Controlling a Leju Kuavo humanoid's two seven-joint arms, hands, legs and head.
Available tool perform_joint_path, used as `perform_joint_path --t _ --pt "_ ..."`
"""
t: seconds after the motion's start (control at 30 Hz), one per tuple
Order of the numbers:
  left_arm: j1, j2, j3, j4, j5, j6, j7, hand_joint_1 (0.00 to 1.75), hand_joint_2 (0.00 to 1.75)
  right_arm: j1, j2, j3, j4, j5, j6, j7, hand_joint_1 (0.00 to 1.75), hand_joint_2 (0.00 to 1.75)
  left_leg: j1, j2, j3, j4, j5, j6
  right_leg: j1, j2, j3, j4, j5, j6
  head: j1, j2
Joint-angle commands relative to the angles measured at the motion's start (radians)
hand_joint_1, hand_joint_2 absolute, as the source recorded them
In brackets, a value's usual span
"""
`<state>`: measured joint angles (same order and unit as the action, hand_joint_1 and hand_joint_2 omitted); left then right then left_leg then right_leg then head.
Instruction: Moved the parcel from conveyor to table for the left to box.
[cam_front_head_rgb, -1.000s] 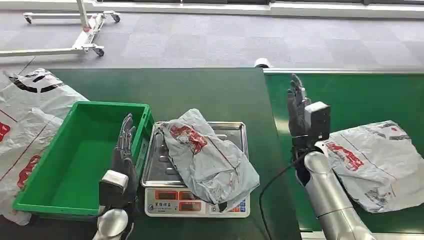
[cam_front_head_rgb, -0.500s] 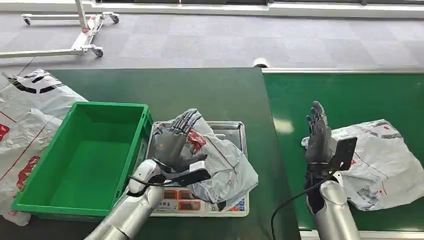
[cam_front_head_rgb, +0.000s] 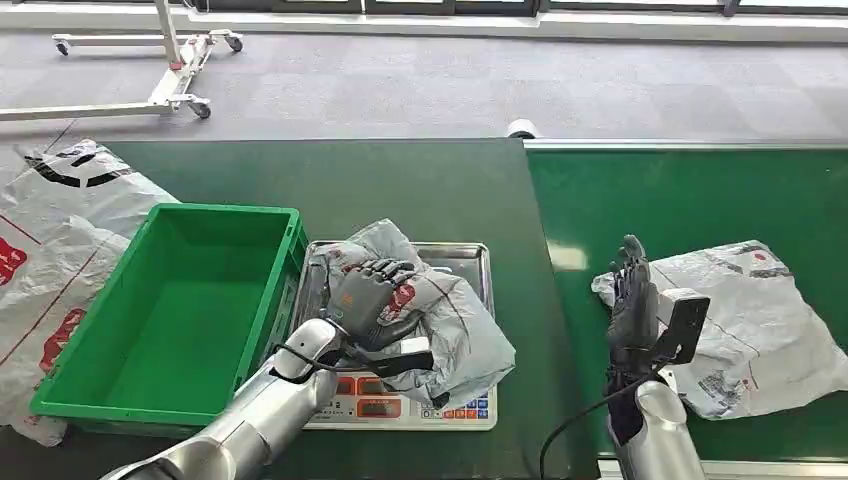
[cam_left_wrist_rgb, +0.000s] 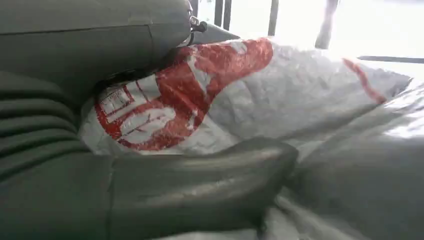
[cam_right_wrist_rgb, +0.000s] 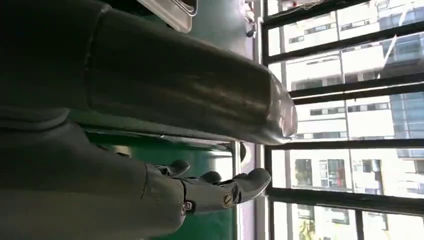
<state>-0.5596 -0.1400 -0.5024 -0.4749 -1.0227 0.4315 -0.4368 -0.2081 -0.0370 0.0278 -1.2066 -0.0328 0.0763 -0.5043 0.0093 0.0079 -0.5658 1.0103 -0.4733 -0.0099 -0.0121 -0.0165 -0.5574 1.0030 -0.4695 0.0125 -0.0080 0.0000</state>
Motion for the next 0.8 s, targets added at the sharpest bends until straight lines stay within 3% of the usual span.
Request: perform_joint_path --t 0.03,0.27,0.43,0.57,0.67,0.8 --pt "0.032 0.065 -0.022 -0.013 -0.014 0.015 0.006 1.75 1.75 -0.002 0.050 -0.058 0.030 0.015 0.013 0.029 0.00 0.00 0.000 0.002 -0.003 -0.003 0.004 -0.001 0.000 0.004 -0.005 -0.002 0.004 -0.001 0.000 0.000" --pt "0.069 0.119 0.023 -0.211 -0.012 0.029 -0.003 1.75 1.75 -0.011 0.052 -0.056 0.023 0.024 0.014 0.028 0.00 0.00 0.000 0.004 0.002 -0.002 0.006 -0.004 0.001 0.006 -0.006 0.000 0.006 -0.004 0.000 0.000" --pt "0.250 0.215 0.156 -0.711 0.143 -0.002 -0.045 1.75 1.75 0.019 0.044 -0.068 -0.021 0.019 0.004 0.016 0.00 0.00 0.000 0.006 -0.001 -0.002 0.007 -0.004 0.002 0.009 -0.010 0.000 0.008 -0.005 0.000 0.000" --pt "0.374 0.241 0.299 -0.969 0.359 -0.096 -0.098 1.75 1.75 0.051 0.052 -0.092 -0.058 0.007 -0.001 0.015 0.00 0.00 0.000 0.008 -0.003 -0.003 0.006 -0.005 0.002 0.010 -0.014 0.001 0.006 -0.005 0.000 0.000" --pt "0.430 0.259 0.385 -0.995 0.414 -0.124 -0.125 1.75 1.75 0.068 0.055 -0.102 -0.063 0.005 0.000 0.012 0.00 0.00 0.001 0.010 -0.001 -0.003 0.005 -0.005 0.003 0.013 -0.013 0.000 0.006 -0.005 0.000 0.000" --pt "0.415 0.226 0.512 -0.823 0.313 -0.054 -0.092 1.75 1.75 0.094 0.064 -0.107 -0.067 0.006 0.010 0.006 0.00 0.00 0.000 0.008 -0.003 -0.004 0.005 -0.006 0.002 0.010 -0.014 0.000 0.004 -0.005 0.000 0.000"
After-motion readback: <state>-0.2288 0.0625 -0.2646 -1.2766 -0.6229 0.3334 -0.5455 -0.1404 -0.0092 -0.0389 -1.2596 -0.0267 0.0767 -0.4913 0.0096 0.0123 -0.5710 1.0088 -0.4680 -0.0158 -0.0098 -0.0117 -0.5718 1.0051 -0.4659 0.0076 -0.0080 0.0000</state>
